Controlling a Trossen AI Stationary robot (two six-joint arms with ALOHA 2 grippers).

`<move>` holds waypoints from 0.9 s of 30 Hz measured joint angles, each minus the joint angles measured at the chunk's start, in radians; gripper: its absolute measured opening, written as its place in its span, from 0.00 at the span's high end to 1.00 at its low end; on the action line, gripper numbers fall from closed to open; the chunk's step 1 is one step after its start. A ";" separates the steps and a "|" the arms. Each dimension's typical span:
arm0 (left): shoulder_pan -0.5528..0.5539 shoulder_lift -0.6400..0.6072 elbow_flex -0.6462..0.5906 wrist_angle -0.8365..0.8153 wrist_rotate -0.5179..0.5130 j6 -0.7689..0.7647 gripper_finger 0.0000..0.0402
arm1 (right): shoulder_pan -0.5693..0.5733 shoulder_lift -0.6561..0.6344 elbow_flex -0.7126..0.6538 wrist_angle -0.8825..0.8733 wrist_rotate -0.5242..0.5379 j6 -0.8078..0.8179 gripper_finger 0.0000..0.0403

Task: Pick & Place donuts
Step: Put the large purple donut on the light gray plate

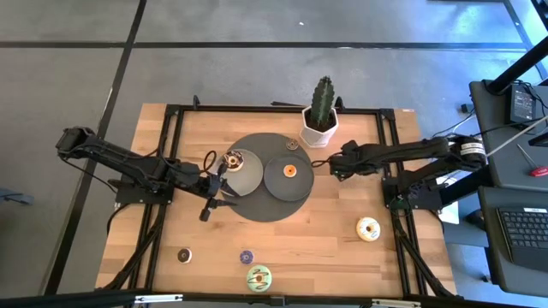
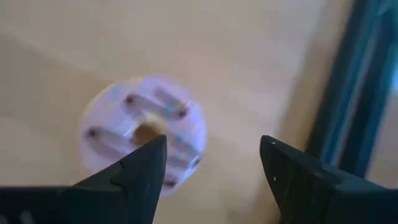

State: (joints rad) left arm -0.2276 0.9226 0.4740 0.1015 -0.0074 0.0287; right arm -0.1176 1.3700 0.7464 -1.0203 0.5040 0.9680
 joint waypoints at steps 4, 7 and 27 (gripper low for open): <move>0.000 0.000 0.000 0.000 0.000 -0.018 0.71 | -0.019 0.043 0.000 0.006 0.023 -0.028 0.36; 0.000 0.000 0.000 0.000 0.000 -0.017 0.71 | -0.024 0.069 0.000 0.046 -0.048 -0.053 0.36; 0.000 0.000 0.001 -0.001 0.000 -0.016 0.70 | -0.128 0.115 0.000 0.105 -0.171 -0.121 0.65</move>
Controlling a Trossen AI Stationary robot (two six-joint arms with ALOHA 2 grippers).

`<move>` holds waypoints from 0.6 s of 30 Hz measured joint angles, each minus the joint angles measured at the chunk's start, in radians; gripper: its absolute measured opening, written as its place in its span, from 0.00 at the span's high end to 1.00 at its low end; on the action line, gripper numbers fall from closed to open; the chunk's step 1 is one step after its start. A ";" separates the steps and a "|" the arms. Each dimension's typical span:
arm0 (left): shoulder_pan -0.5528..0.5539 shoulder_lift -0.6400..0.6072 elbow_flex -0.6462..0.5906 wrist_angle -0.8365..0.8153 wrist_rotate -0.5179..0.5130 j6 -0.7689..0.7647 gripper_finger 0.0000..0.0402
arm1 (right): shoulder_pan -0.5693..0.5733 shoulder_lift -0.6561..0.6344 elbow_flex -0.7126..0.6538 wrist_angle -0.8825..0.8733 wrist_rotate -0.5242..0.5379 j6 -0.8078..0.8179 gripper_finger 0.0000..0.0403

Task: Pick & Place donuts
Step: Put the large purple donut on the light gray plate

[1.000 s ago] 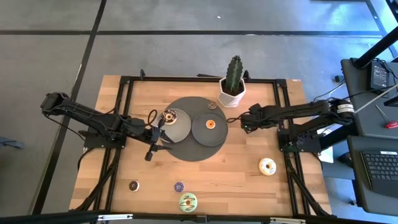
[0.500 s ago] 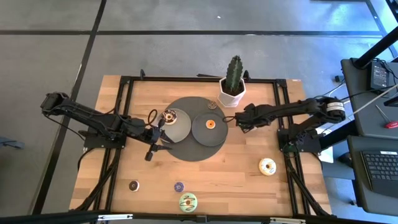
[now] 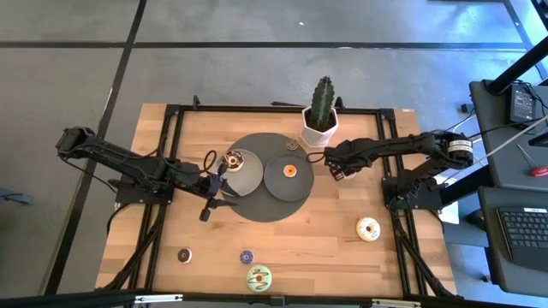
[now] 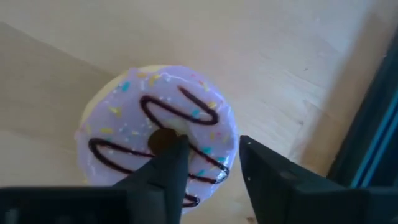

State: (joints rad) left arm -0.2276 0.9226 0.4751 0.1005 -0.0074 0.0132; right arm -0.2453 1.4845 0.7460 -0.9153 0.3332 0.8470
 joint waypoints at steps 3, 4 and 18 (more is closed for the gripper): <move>0.000 0.000 0.000 0.000 0.000 0.000 0.71 | -0.010 0.000 0.000 0.013 -0.015 -0.024 0.70; 0.000 0.000 0.000 0.000 0.000 0.000 0.71 | -0.013 0.000 0.000 0.016 -0.015 -0.036 0.71; 0.000 0.000 0.000 0.000 0.000 0.000 0.71 | -0.023 0.000 0.000 0.023 -0.015 -0.102 0.95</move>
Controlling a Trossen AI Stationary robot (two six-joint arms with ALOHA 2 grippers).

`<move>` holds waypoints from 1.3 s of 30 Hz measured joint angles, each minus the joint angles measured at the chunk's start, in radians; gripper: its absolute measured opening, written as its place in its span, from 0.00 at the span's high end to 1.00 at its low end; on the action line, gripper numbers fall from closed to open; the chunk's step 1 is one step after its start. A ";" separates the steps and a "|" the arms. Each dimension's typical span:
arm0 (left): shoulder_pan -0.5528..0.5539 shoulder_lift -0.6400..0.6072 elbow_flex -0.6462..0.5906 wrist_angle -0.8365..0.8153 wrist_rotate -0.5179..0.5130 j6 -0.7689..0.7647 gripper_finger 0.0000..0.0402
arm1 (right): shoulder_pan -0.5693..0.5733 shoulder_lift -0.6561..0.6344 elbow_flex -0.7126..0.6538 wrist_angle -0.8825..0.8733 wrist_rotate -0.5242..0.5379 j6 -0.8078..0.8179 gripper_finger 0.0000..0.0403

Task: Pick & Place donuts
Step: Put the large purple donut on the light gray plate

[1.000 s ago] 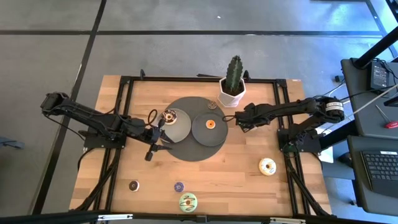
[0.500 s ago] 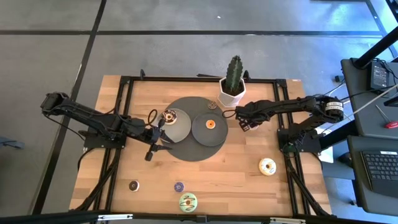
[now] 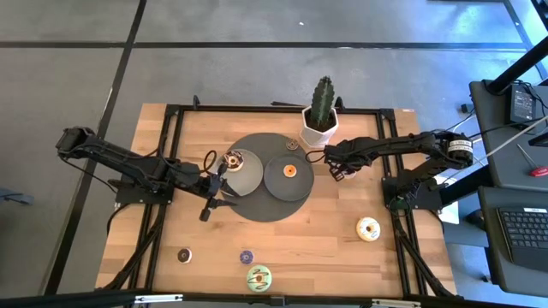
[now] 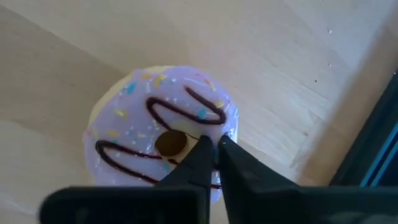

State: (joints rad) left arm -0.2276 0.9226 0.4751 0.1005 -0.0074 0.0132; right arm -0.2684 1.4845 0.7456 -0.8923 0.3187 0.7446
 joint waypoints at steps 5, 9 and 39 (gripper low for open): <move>0.000 0.000 0.000 0.000 0.000 -0.001 0.70 | 0.006 -0.001 0.000 -0.002 0.027 -0.065 0.97; 0.000 0.006 0.000 0.010 0.000 -0.001 0.70 | 0.031 -0.002 0.020 -0.052 0.060 -0.074 0.98; 0.023 0.450 0.178 0.326 -0.525 -0.132 0.78 | 0.357 0.066 0.340 0.527 0.208 -0.566 0.99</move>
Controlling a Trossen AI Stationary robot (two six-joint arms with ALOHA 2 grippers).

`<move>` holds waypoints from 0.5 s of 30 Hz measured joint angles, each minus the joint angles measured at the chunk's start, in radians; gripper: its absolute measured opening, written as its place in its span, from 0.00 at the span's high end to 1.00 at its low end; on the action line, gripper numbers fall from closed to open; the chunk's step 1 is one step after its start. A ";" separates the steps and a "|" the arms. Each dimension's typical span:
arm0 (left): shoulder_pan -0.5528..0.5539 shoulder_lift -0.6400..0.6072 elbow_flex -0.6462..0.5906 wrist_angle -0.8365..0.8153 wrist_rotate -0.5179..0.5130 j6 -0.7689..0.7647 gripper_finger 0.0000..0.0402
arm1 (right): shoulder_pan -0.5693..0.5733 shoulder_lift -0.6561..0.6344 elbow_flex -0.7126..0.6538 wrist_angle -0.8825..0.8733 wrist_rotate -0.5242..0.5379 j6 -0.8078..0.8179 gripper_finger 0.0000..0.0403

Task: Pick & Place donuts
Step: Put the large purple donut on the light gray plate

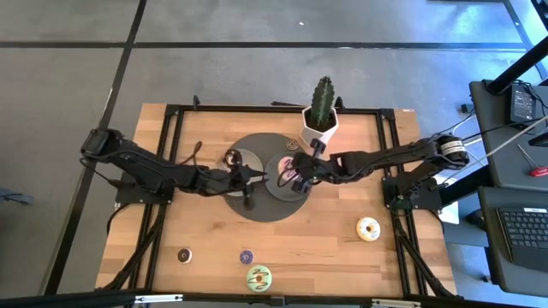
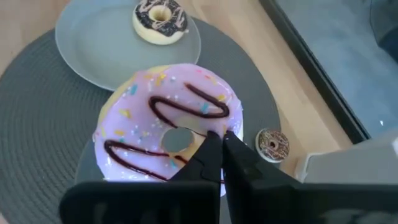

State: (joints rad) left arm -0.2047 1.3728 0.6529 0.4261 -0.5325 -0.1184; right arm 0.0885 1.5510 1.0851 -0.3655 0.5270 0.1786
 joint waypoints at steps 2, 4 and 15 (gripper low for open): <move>0.005 0.027 0.010 -0.002 0.007 -0.025 0.78 | 0.003 0.001 0.000 0.003 0.003 -0.001 0.99; 0.007 0.042 0.016 0.005 0.011 -0.033 0.78 | 0.006 0.001 0.000 0.007 0.004 -0.001 0.99; 0.038 0.075 0.017 0.055 0.020 -0.351 0.69 | 0.041 0.001 -0.001 0.108 0.153 -0.132 0.98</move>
State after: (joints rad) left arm -0.1670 1.4483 0.6697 0.4814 -0.5129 -0.4698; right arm 0.1291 1.5520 1.0840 -0.2571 0.6797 0.0466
